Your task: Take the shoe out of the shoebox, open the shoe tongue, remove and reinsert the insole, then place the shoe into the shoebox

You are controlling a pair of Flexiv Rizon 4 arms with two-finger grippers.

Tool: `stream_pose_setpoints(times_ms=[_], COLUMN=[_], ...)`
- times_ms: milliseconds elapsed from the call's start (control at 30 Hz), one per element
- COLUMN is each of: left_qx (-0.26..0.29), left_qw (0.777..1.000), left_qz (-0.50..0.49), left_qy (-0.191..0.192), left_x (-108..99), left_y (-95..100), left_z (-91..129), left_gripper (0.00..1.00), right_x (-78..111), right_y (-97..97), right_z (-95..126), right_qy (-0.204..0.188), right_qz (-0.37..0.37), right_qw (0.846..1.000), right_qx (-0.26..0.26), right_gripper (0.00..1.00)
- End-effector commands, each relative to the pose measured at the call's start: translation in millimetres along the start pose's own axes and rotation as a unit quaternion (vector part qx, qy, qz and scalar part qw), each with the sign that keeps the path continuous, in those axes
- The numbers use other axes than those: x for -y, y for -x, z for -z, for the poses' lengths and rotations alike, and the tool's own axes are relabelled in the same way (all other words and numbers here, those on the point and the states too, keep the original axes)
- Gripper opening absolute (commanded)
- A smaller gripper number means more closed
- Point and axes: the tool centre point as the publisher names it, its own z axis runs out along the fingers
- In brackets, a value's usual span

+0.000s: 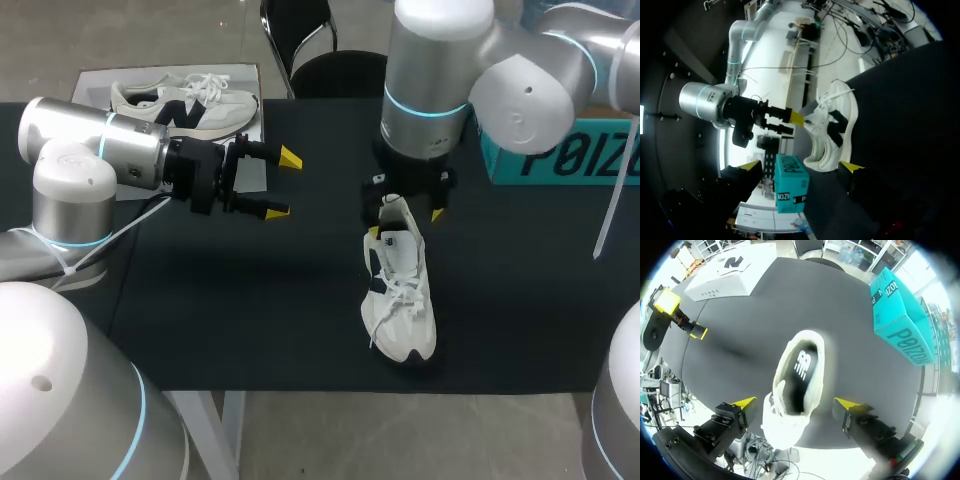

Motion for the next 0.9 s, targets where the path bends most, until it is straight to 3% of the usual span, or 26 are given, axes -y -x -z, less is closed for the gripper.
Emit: stream_pose_setpoints(times_ms=[33,133,167,200,233,300,667,900], left_qx=[-0.001,-0.001,-0.001,-0.001,-0.001,-0.001,-0.001,-0.001], left_qw=[1.0,1.0,1.0,1.0,1.0,1.0,1.0,1.0], left_qz=[0.0,0.0,0.0,0.0,0.0,0.0,0.0,0.0], left_qy=[0.0,0.0,0.0,0.0,0.0,0.0,0.0,0.0], left_x=[-0.4,-0.4,-0.4,-0.4,-0.4,-0.4,-0.4,-0.4], left_y=[0.1,0.1,0.1,0.1,0.1,0.1,0.1,0.1], left_z=[-0.3,-0.3,-0.3,-0.3,-0.3,-0.3,-0.3,-0.3], left_gripper=[1.0,1.0,1.0,1.0,1.0,1.0,1.0,1.0], right_x=[15.2,25.7,28.8,31.2,33.0,36.1,43.8,33.3], right_y=[-0.4,-1.6,-3.0,-3.8,-5.6,-6.5,-9.0,-5.8], right_z=[4.0,2.9,2.4,1.3,0.3,-2.6,-19.5,-33.9], right_qy=[0.004,-0.003,-0.004,-0.006,-0.008,-0.012,-0.028,-0.031], right_qz=[-0.014,-0.021,-0.022,-0.024,-0.024,-0.024,-0.03,-0.023], right_qw=[1.0,1.0,1.0,1.0,1.0,1.0,0.999,0.998], right_qx=[0.0,-0.002,-0.003,-0.006,-0.008,-0.01,-0.032,-0.04], right_gripper=[1.0,1.0,0.88,0.5,0.38,0.0,0.0,0.0])
